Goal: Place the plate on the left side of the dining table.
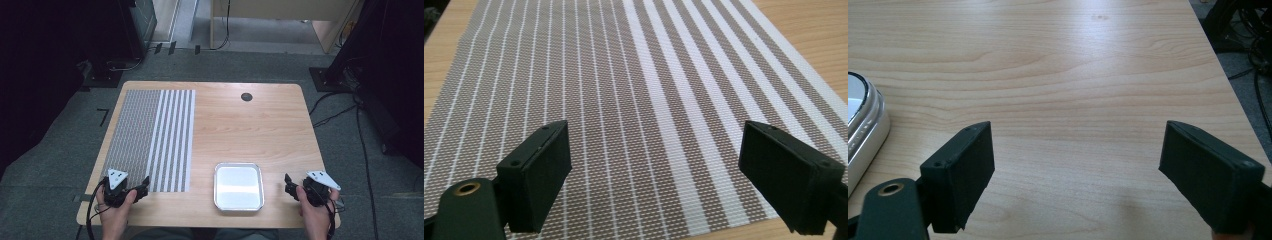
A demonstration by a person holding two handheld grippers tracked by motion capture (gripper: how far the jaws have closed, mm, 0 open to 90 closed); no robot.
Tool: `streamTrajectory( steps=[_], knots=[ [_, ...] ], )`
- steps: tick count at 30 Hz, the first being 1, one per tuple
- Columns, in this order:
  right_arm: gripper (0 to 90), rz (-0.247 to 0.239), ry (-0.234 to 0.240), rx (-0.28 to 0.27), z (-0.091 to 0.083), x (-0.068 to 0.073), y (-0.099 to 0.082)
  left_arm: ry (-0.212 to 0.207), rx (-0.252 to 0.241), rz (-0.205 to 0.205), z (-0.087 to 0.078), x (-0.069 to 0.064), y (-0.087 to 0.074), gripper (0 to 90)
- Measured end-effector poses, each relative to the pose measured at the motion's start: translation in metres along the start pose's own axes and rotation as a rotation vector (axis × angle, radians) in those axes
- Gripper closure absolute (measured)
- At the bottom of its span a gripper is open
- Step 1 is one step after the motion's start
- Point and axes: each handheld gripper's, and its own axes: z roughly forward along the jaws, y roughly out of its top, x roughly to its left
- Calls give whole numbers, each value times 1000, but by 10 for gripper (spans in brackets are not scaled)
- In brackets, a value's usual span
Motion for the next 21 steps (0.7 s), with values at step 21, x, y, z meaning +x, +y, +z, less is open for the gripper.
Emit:
streamTrajectory(
  steps=[21],
  knots=[
    [143, -18, 27, -21, -2, 13, 0, -76, 5, 49, 5, -38, 1, 134]
  ],
)
